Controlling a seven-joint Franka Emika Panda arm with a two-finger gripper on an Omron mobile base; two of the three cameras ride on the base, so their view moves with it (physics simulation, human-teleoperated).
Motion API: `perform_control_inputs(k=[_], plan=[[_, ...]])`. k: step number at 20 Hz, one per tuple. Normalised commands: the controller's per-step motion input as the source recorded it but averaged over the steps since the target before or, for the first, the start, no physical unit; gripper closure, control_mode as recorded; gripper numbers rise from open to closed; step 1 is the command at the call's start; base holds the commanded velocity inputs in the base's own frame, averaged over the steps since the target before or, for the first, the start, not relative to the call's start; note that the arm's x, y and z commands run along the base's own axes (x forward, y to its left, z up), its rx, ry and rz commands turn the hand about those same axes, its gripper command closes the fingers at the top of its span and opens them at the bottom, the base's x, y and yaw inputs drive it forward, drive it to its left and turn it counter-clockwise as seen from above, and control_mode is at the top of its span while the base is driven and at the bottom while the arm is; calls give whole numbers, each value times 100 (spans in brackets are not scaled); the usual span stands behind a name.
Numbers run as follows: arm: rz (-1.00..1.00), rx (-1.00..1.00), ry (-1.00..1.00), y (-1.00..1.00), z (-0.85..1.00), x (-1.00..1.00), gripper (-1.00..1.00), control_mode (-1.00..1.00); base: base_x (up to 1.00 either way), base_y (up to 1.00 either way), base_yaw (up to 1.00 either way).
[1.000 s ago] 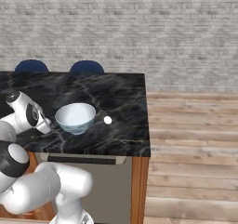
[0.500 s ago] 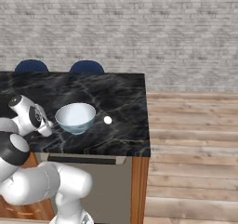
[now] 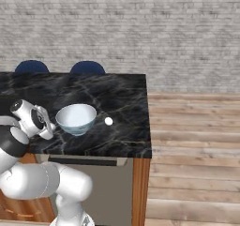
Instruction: Gather the eggs and milk located in the vicinity of the sink area and place them right next to the bowl.
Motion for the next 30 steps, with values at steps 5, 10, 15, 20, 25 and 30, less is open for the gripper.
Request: perform_control_inputs(k=[5, 10, 15, 20, 25, 30], plan=[[-7, 0, -3, 0, -13, 17, 100, -100, 0, 0, 0], [-6, 0, -3, 0, -14, 17, 100, -100, 0, 0, 0], [-6, 0, 0, 0, -19, 10, 100, -100, 0, 0, 0], [-5, 0, 0, 0, -22, 10, 100, -100, 0, 0, 0], [-5, 0, -1, 0, -24, 15, 100, -100, 0, 0, 0], [-4, 0, -1, 0, -28, 20, 100, -100, 0, 0, 0]])
